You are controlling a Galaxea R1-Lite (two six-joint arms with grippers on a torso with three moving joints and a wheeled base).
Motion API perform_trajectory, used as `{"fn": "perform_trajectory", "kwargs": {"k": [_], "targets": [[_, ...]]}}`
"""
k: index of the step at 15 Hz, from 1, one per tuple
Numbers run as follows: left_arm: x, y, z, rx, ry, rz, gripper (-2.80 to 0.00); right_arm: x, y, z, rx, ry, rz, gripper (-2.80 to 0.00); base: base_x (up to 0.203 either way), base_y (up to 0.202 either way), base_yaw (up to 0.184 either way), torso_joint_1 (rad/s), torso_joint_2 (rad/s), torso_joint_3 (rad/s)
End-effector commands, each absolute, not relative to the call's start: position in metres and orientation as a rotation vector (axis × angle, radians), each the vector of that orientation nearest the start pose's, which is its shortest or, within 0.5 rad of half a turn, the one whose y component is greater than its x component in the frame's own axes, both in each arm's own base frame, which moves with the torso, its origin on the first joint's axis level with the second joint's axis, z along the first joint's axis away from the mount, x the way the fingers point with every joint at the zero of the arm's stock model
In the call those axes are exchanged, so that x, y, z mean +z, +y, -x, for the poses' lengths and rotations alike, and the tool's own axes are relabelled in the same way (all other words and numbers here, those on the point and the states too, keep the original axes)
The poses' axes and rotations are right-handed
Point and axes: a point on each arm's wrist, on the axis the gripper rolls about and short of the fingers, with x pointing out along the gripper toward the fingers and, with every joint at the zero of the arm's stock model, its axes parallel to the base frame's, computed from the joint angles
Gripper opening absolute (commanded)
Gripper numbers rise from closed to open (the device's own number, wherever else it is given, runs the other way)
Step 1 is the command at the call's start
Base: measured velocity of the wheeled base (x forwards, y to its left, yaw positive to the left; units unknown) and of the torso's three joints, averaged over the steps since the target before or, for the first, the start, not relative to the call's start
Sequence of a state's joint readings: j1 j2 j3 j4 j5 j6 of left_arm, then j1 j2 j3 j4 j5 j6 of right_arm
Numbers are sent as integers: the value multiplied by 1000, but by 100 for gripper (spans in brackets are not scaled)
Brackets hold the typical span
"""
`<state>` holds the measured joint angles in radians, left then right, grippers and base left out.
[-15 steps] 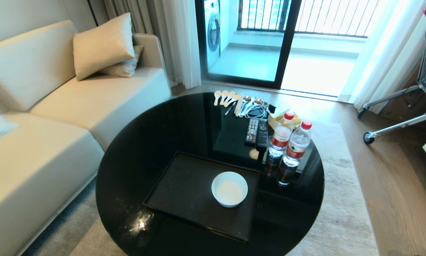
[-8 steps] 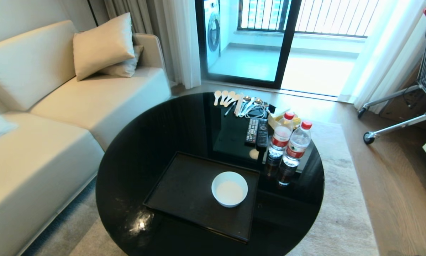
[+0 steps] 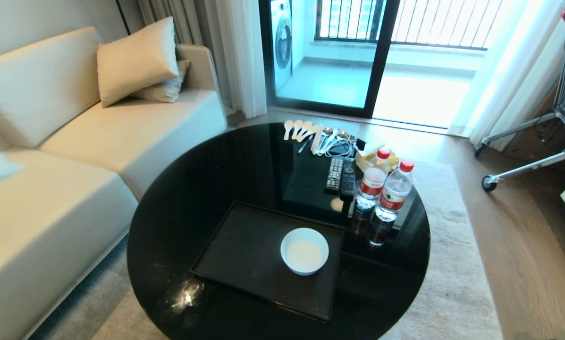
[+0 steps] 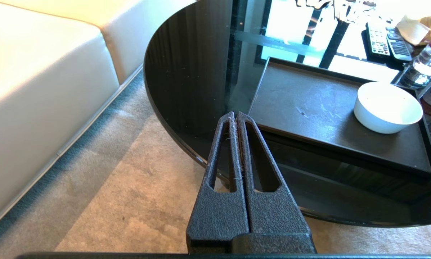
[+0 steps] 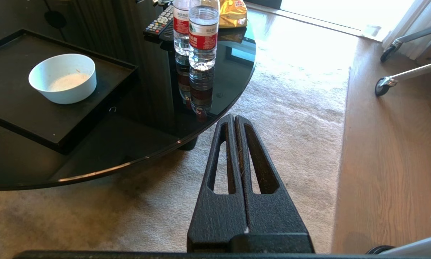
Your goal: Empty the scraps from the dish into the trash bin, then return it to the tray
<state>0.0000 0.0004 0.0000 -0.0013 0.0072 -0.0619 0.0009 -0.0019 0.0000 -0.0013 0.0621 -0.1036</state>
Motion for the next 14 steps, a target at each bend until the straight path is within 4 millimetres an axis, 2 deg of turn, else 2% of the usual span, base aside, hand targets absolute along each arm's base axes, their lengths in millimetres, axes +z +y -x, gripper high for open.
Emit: {"fn": "perform_trajectory", "kwargs": {"k": [1,14], "targets": [[76,0,23,8,-2,63,-280,76,1,23,64,-5,106,-280,0,0,0,0,0,0],[76,0,23,8,-2,63,-280,76,1,23,63,-4,80,-280,0,0,0,0,0,0]]}}
